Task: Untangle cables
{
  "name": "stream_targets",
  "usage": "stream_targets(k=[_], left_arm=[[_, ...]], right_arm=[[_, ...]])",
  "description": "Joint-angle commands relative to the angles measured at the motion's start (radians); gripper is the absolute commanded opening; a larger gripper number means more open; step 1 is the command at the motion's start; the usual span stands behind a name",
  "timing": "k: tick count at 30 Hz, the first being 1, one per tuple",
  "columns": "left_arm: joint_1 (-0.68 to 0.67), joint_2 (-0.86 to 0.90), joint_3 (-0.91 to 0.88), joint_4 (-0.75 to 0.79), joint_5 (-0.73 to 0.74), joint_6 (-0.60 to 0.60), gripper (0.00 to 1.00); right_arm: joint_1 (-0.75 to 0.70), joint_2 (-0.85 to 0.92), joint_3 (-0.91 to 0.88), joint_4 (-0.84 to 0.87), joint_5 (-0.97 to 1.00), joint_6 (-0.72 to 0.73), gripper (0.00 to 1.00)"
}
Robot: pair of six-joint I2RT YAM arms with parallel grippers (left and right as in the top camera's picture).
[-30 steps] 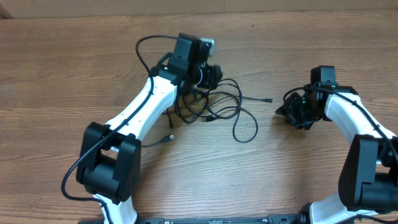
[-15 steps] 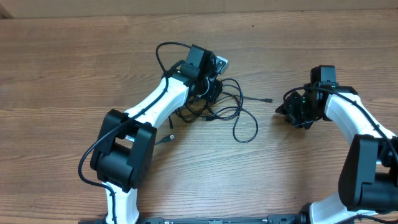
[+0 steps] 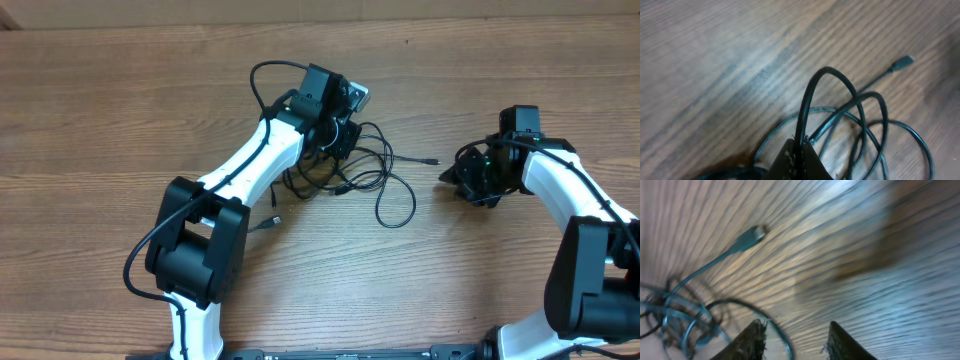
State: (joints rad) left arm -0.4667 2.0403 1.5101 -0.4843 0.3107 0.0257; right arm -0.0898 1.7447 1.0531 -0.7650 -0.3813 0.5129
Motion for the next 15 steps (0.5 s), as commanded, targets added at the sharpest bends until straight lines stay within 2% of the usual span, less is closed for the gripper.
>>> stream_targets(k=[1, 5, 8, 9, 12, 15], left_arm=[[0.004, -0.058, 0.065, -0.035, 0.080, -0.015, 0.04], [0.004, -0.104, 0.122, -0.104, 0.134, -0.053, 0.04], [0.004, -0.127, 0.159, -0.162, 0.166, -0.117, 0.04], [0.004, -0.132, 0.169, -0.184, 0.182, -0.140, 0.04], [0.004, -0.134, 0.185, -0.247, 0.193, -0.218, 0.04], [0.004, -0.134, 0.185, -0.283, 0.214, -0.268, 0.04]], right_arm=[[0.006, -0.010, -0.005, 0.000, -0.169, -0.074, 0.44], [0.006, -0.010, -0.005, -0.007, -0.278, -0.150, 0.51], [0.006, -0.010, -0.005, -0.002, -0.299, -0.156, 0.58], [0.008, -0.010, -0.005, 0.003, -0.308, -0.156, 0.62], [0.023, -0.010, -0.005, 0.024, -0.336, -0.155, 0.82], [0.048, -0.010, -0.005, 0.037, -0.330, -0.156, 0.83]])
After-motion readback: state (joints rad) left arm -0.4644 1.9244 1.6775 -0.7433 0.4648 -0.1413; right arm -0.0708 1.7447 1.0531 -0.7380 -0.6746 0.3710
